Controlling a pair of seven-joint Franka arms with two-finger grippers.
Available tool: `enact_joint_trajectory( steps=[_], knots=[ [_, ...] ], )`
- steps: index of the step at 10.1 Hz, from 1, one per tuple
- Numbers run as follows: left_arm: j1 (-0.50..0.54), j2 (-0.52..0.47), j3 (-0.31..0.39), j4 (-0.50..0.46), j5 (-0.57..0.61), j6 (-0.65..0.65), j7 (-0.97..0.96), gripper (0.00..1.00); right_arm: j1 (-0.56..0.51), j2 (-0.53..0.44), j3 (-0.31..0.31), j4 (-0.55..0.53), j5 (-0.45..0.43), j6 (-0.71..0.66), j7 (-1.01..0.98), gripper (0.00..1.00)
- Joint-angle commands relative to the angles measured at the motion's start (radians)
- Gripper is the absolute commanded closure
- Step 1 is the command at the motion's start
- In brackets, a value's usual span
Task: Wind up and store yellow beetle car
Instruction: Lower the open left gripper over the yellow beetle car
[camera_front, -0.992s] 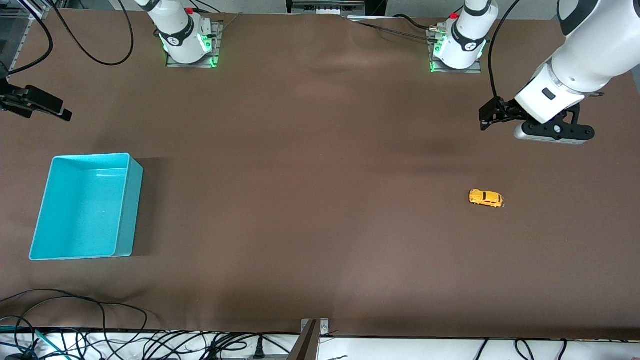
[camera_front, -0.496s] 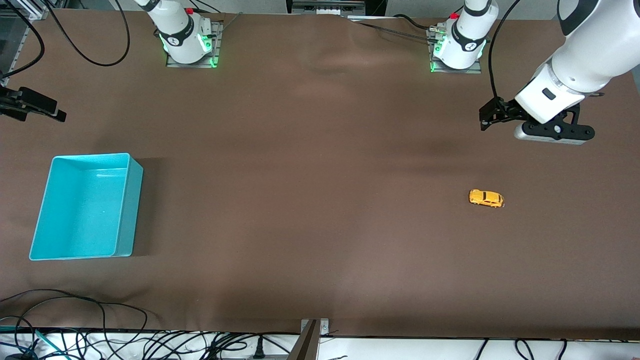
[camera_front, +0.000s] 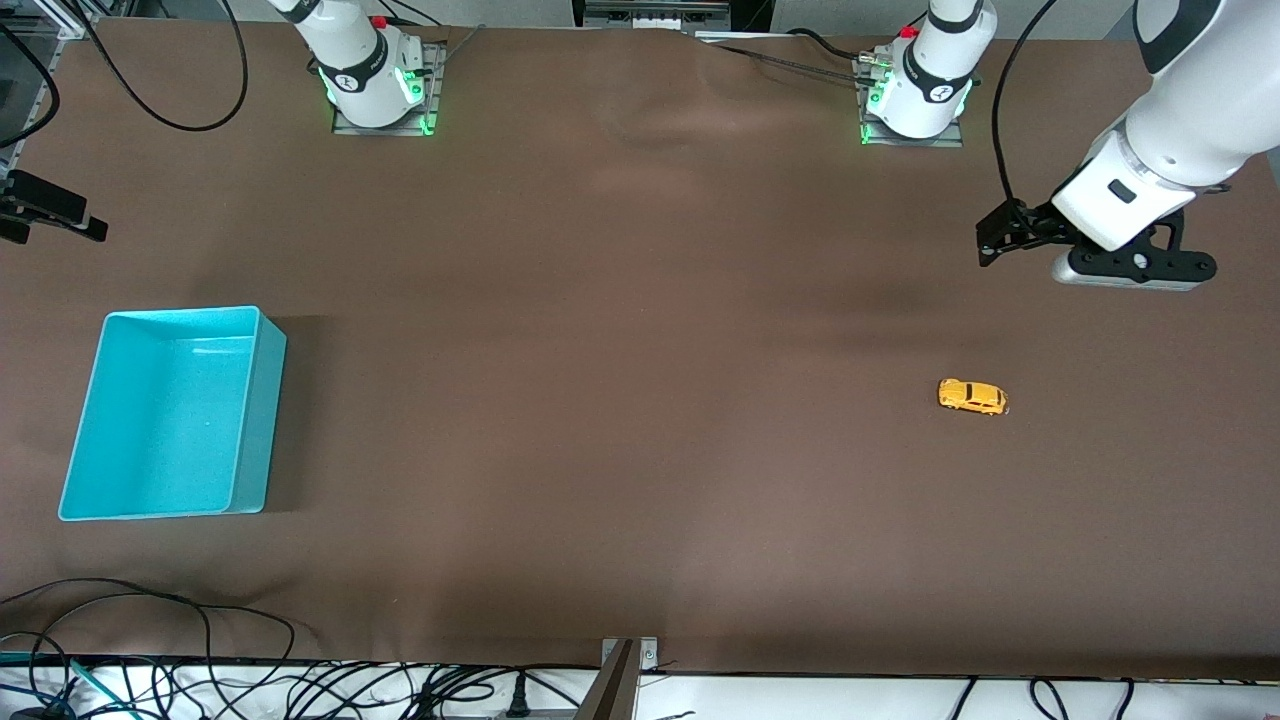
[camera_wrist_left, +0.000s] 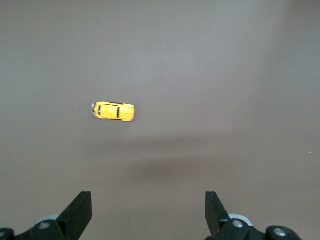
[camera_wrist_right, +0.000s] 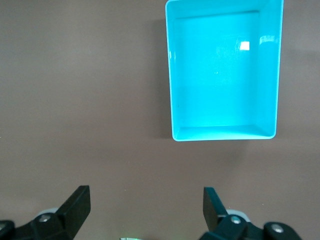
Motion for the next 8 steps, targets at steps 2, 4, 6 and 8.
enact_joint_trajectory(
  steps=[2, 4, 6, 8],
  knots=[
    [0.016, 0.049, -0.002, 0.006, 0.038, 0.018, 0.206, 0.00, -0.006, 0.004, -0.011, -0.006, 0.027, 0.005, -0.044, 0.00],
    [0.064, 0.122, -0.003, 0.038, 0.036, 0.016, 0.465, 0.00, -0.006, 0.003, -0.015, -0.005, 0.027, 0.012, -0.043, 0.00],
    [0.106, 0.222, -0.002, 0.102, 0.035, 0.019, 0.693, 0.00, -0.005, 0.003, -0.014, -0.005, 0.030, 0.025, -0.044, 0.00],
    [0.140, 0.310, -0.003, 0.132, 0.033, 0.054, 0.918, 0.00, 0.000, 0.009, -0.011, -0.006, 0.029, 0.022, -0.044, 0.00]
  ],
)
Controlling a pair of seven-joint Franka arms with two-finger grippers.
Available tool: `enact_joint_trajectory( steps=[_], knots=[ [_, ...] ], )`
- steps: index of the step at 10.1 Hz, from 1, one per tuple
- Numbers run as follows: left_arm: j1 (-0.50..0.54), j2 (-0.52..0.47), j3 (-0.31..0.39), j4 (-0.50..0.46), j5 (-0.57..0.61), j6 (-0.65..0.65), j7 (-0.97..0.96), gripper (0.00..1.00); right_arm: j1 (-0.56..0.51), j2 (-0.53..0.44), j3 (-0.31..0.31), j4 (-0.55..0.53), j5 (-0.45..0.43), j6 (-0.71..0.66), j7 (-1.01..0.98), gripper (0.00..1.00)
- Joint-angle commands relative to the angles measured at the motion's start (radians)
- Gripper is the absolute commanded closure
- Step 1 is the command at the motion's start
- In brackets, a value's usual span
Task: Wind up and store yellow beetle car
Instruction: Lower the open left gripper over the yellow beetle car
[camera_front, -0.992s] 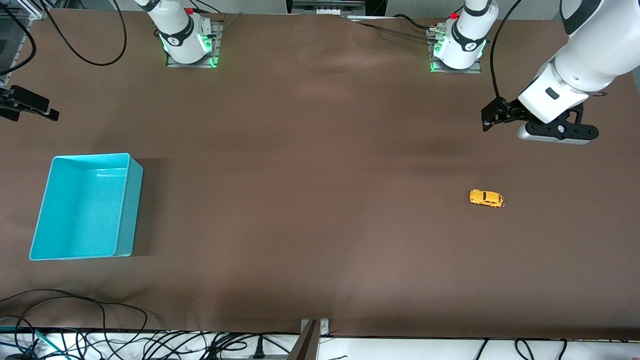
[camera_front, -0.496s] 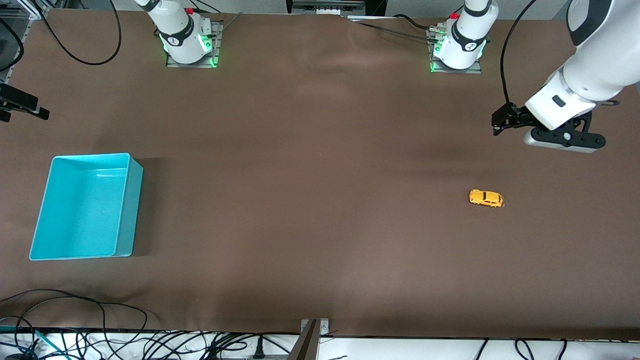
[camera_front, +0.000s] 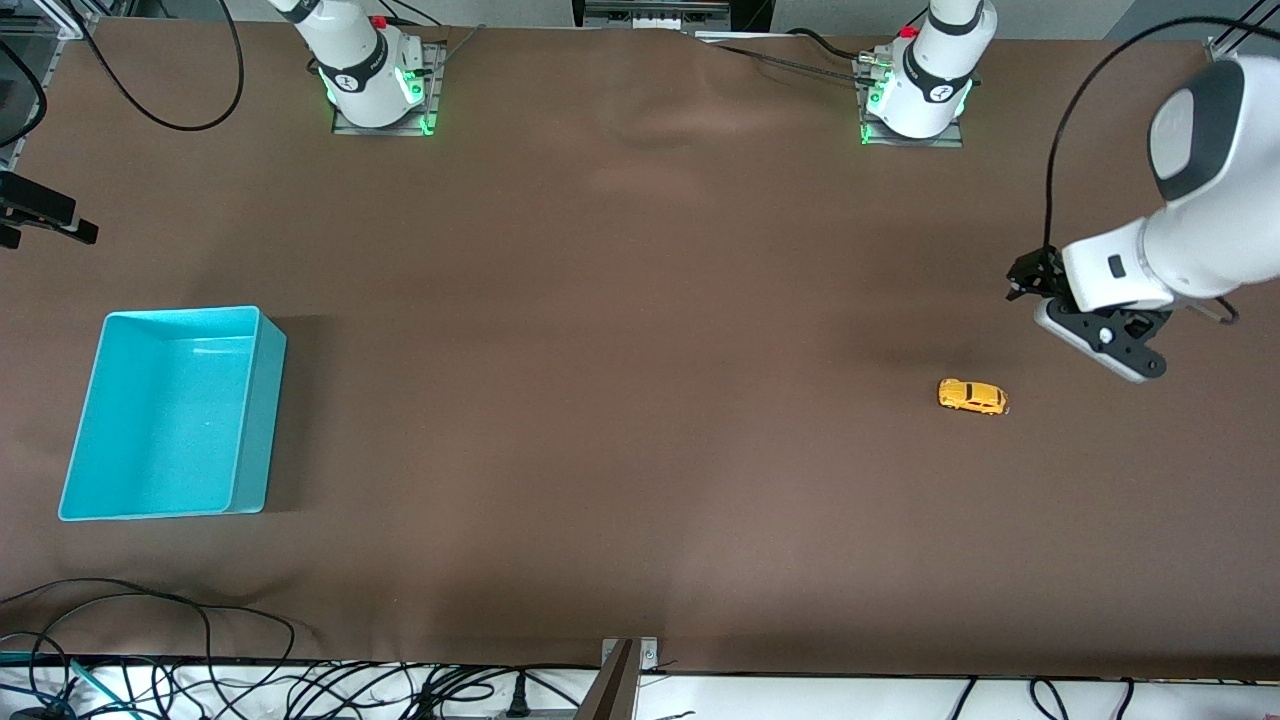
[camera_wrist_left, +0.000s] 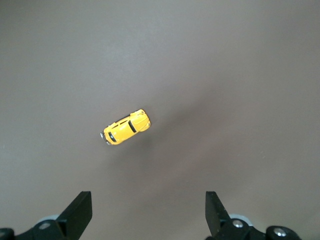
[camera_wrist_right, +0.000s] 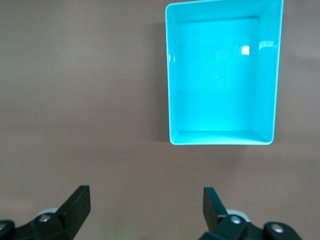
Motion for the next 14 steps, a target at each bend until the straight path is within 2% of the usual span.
enact_joint_trajectory(
  steps=[1, 4, 6, 7, 8, 9, 11, 14],
  knots=[
    [0.030, 0.105, -0.009, 0.056, 0.018, 0.061, 0.275, 0.00, -0.002, 0.000, 0.001, -0.002, 0.021, 0.006, -0.017, 0.00],
    [0.055, 0.214, -0.008, 0.038, 0.020, 0.165, 0.616, 0.00, -0.002, 0.006, 0.002, -0.002, 0.021, 0.028, -0.016, 0.00],
    [0.055, 0.275, -0.008, 0.018, 0.055, 0.231, 0.765, 0.00, 0.002, 0.018, 0.004, -0.002, 0.022, 0.038, -0.016, 0.00],
    [0.055, 0.282, -0.008, -0.028, 0.073, 0.297, 0.825, 0.00, 0.009, 0.020, 0.007, -0.002, 0.019, 0.041, -0.016, 0.00],
    [0.056, 0.279, -0.008, -0.107, 0.073, 0.418, 0.908, 0.00, 0.012, 0.026, 0.005, -0.002, 0.019, 0.050, -0.014, 0.00],
    [0.078, 0.279, -0.008, -0.181, 0.073, 0.525, 0.946, 0.00, 0.012, 0.027, 0.005, 0.003, 0.017, 0.056, -0.016, 0.00],
    [0.092, 0.268, -0.009, -0.289, 0.073, 0.618, 0.953, 0.00, 0.013, 0.027, 0.007, -0.002, 0.020, 0.056, -0.014, 0.00],
    [0.092, 0.277, -0.012, -0.310, 0.119, 0.683, 0.950, 0.00, 0.016, 0.014, 0.023, 0.003, 0.019, 0.043, 0.001, 0.00]
  ],
)
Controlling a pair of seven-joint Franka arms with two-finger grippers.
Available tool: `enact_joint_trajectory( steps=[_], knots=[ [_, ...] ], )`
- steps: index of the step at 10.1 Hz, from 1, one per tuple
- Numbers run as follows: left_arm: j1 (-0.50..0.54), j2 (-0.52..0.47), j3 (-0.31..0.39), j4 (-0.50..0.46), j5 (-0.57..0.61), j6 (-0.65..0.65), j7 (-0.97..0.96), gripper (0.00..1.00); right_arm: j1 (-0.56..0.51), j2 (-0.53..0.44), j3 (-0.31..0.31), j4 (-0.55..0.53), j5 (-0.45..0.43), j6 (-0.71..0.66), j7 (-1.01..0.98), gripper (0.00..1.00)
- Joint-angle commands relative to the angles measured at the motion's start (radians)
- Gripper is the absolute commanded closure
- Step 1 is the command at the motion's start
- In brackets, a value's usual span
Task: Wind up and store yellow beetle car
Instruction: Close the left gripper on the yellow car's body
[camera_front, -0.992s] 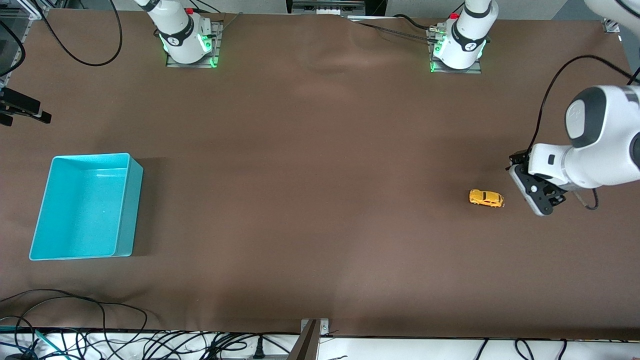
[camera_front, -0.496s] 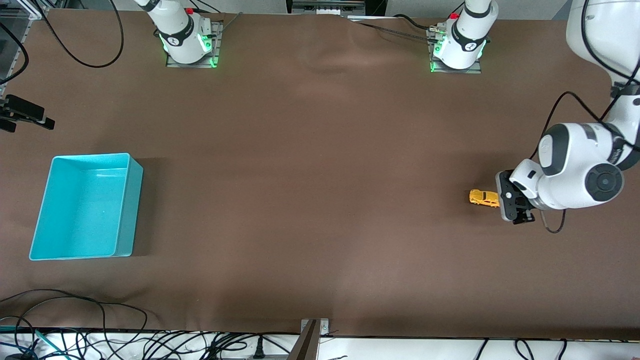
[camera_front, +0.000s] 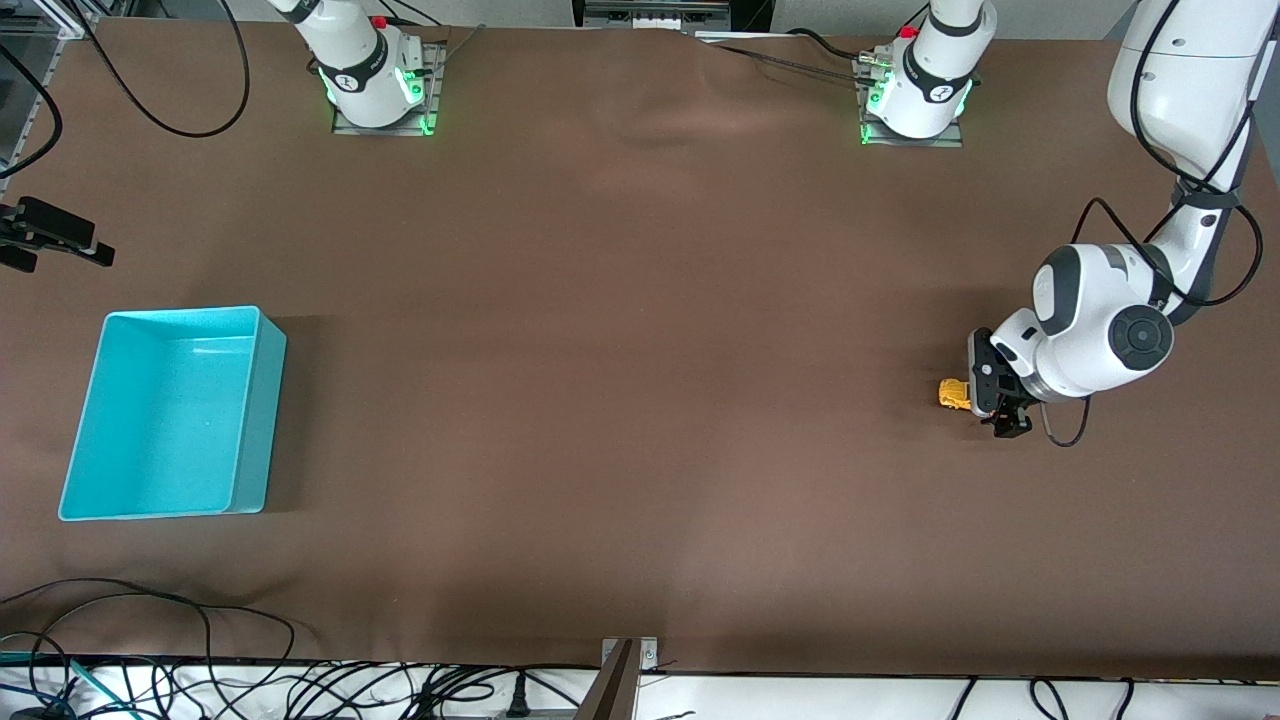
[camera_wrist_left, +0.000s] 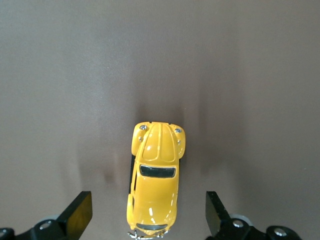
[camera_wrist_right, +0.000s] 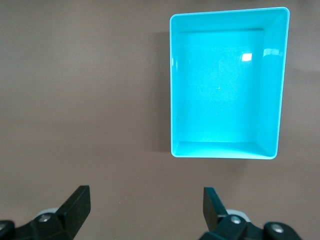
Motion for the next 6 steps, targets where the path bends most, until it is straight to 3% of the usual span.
enact_joint_trajectory(
  steps=[1, 4, 6],
  knots=[
    [0.001, -0.013, -0.009, -0.033, 0.045, 0.018, 0.009, 0.04, 0.002, -0.033, 0.021, 0.003, 0.006, -0.010, 0.023, 0.00],
    [-0.003, 0.004, -0.010, -0.030, 0.082, 0.018, 0.003, 0.44, 0.002, -0.047, 0.113, 0.003, -0.066, -0.007, 0.186, 0.00],
    [-0.006, 0.008, -0.010, -0.022, 0.082, 0.018, 0.003, 0.80, 0.002, -0.056, 0.168, 0.004, -0.069, -0.007, 0.282, 0.00]
  ],
)
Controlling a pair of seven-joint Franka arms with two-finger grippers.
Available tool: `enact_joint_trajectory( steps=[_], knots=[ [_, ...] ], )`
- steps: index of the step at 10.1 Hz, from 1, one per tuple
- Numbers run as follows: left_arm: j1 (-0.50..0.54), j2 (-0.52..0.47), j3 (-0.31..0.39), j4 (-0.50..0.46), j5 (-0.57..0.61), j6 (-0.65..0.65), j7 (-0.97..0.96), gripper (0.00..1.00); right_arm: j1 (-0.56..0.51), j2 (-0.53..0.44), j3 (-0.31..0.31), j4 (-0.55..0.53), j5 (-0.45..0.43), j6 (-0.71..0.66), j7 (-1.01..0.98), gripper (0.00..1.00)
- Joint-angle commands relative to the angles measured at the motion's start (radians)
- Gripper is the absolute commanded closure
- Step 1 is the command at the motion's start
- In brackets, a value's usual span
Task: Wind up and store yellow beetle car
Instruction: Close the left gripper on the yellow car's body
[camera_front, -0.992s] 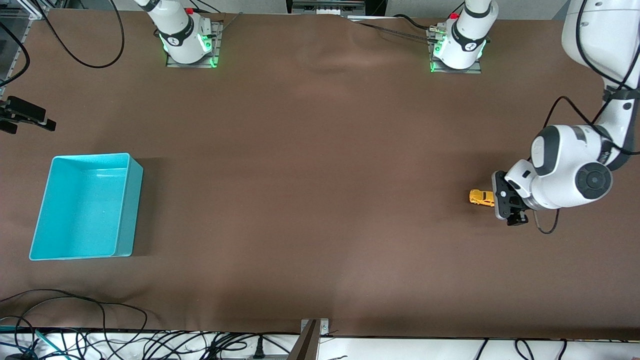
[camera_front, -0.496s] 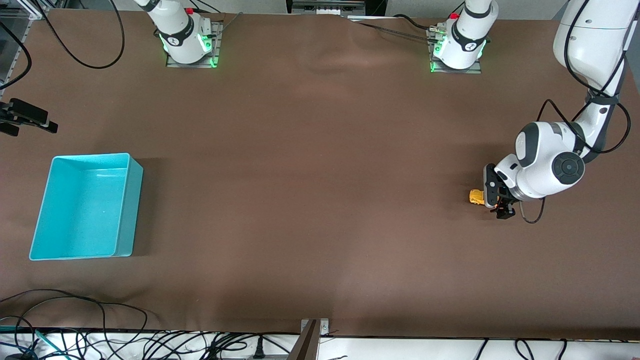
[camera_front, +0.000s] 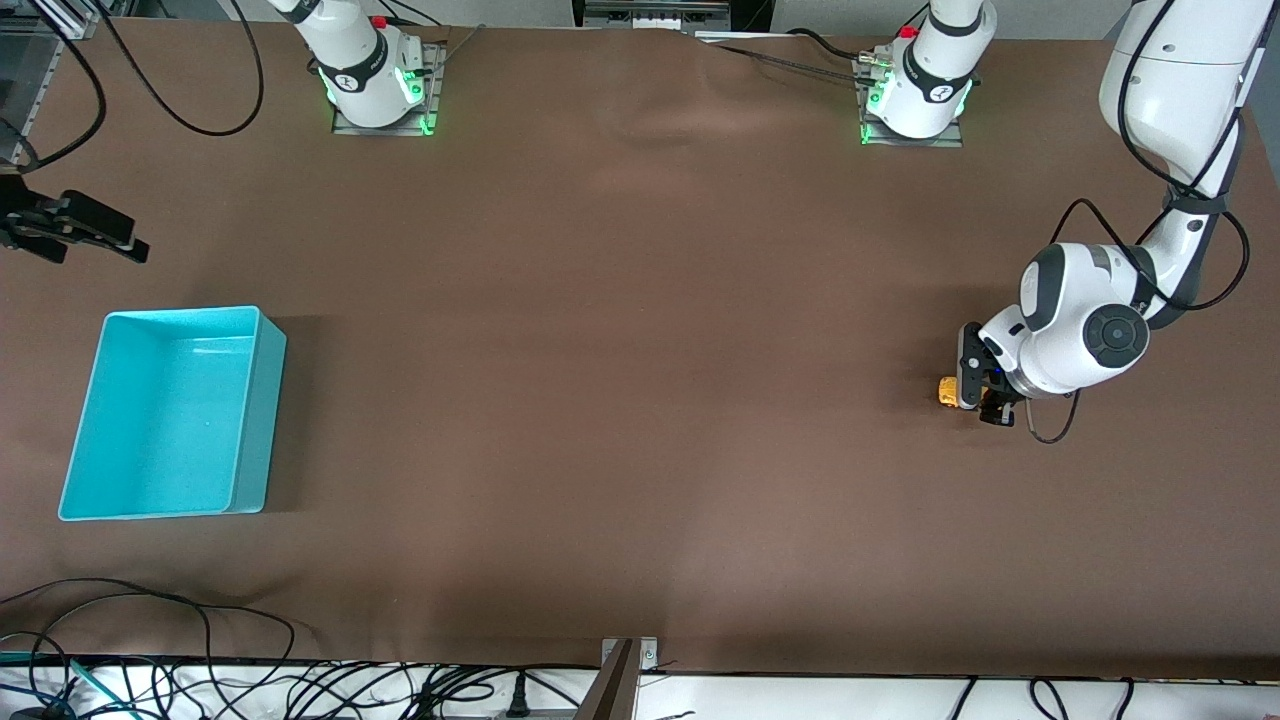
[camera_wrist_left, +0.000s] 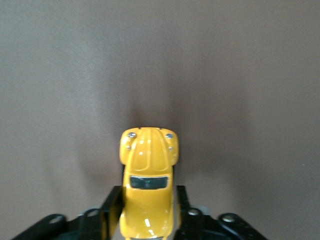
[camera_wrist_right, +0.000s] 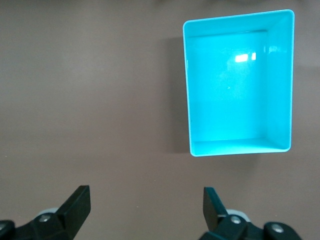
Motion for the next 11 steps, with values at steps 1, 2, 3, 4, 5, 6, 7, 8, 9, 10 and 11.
enact_joint_trajectory(
  steps=[1, 2, 3, 4, 5, 6, 7, 8, 9, 10, 11],
  knots=[
    [-0.002, 0.002, 0.000, -0.001, 0.028, 0.005, 0.003, 0.95, -0.003, -0.021, 0.046, -0.001, -0.035, -0.009, 0.089, 0.00],
    [-0.002, -0.011, -0.006, 0.002, 0.028, -0.007, -0.008, 0.99, -0.003, -0.023, 0.071, 0.001, -0.073, -0.009, 0.132, 0.00],
    [-0.008, -0.034, -0.015, 0.016, 0.028, -0.042, -0.048, 0.99, -0.003, -0.032, 0.095, -0.001, -0.080, -0.011, 0.138, 0.00],
    [-0.029, -0.057, -0.026, 0.039, 0.028, -0.116, -0.110, 0.99, -0.003, -0.032, 0.111, -0.002, -0.080, -0.009, 0.138, 0.00],
    [-0.075, -0.078, -0.027, 0.053, 0.028, -0.174, -0.178, 0.99, -0.003, -0.029, 0.111, -0.005, -0.080, -0.005, 0.138, 0.00],
    [-0.111, -0.083, -0.029, 0.051, 0.028, -0.184, -0.212, 0.98, -0.003, -0.029, 0.111, -0.019, -0.080, -0.002, 0.138, 0.00],
    [-0.112, -0.074, -0.039, 0.048, 0.019, -0.182, -0.218, 0.98, -0.003, -0.031, 0.113, -0.030, -0.082, 0.000, 0.138, 0.00],
    [-0.114, -0.069, -0.064, 0.050, 0.016, -0.181, -0.230, 0.98, -0.003, -0.031, 0.113, -0.031, -0.082, 0.001, 0.138, 0.00],
    [-0.114, -0.061, -0.078, 0.050, 0.015, -0.178, -0.241, 0.98, -0.003, -0.035, 0.113, -0.031, -0.082, 0.001, 0.140, 0.00],
    [-0.126, -0.036, -0.079, 0.051, 0.016, -0.166, -0.275, 0.98, -0.003, -0.041, 0.111, -0.033, -0.082, 0.001, 0.138, 0.00],
    [-0.132, -0.013, -0.078, 0.044, 0.019, -0.121, -0.281, 0.98, -0.003, -0.046, 0.110, -0.036, -0.082, 0.001, 0.138, 0.00]
  ],
)
